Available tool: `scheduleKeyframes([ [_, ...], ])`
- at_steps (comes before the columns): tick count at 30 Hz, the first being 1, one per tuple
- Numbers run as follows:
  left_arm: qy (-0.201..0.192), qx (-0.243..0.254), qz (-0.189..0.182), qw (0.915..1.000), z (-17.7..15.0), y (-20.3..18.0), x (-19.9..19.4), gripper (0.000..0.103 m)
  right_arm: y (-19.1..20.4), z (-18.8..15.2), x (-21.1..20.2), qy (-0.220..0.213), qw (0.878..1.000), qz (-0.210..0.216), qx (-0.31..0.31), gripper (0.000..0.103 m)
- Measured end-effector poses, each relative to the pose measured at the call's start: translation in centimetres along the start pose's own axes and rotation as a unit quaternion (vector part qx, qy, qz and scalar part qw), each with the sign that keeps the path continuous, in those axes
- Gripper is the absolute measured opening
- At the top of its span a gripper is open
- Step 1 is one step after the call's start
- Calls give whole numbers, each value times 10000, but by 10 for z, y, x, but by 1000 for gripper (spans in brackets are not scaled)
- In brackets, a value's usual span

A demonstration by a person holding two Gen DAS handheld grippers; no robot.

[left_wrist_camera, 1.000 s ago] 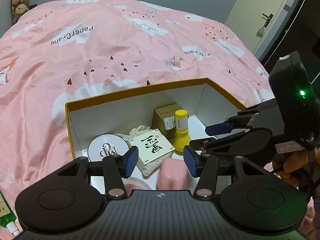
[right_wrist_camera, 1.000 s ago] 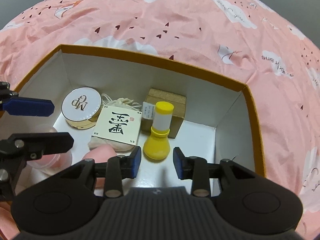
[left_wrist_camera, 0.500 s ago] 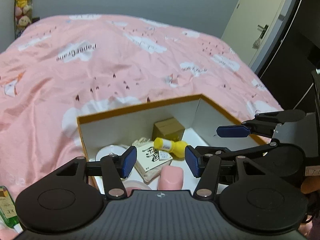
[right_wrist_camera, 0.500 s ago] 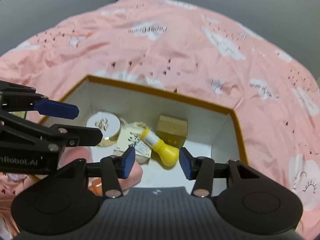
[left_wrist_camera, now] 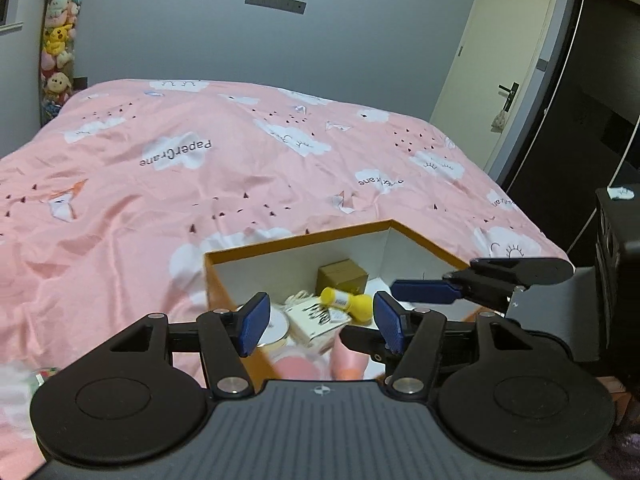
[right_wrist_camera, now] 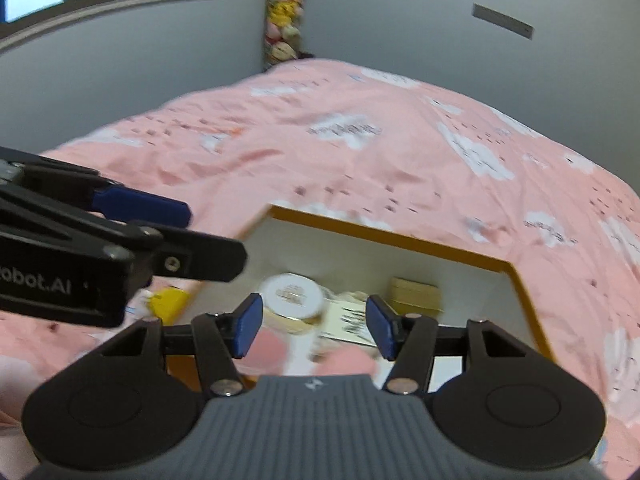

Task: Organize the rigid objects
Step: 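Move both grippers back over the white soap box and jar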

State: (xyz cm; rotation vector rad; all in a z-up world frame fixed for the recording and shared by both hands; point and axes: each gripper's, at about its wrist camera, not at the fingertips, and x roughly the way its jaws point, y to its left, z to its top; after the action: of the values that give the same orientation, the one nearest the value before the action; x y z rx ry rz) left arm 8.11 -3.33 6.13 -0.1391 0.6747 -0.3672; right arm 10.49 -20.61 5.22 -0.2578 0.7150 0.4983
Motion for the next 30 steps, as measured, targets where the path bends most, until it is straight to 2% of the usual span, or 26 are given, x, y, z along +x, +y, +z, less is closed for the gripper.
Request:
scheduleKeyframes([
  [3,-29,-9,18,10000,-10,9,-15,72,19,1,-6,-195,9996,171,-95,57],
  [6,-18,-219,3,9998,-20,25,-29,72,37,1,-9,-260,9986,466,-69,57],
  [13,179,-754,368,9963,-44,71,-47,72,79,-8,-4,-59,9944,1009,-297,57],
  [16,379,-958,499,9934,-57,87,-49,72,96,-12,2,95,9920,1150,-517,55],
  [19,603,-1024,638,9909,-73,96,-50,72,108,-16,9,252,9892,1283,-662,50],
  [24,1168,-1101,720,9844,-95,100,-45,72,126,-24,20,522,9834,1474,-922,49],
  [26,1413,-1178,703,9804,-101,100,-40,69,133,-29,25,709,9803,1536,-1020,49],
  [30,1638,-1282,732,9754,-112,103,-36,68,142,-39,32,949,9755,1568,-1213,49],
])
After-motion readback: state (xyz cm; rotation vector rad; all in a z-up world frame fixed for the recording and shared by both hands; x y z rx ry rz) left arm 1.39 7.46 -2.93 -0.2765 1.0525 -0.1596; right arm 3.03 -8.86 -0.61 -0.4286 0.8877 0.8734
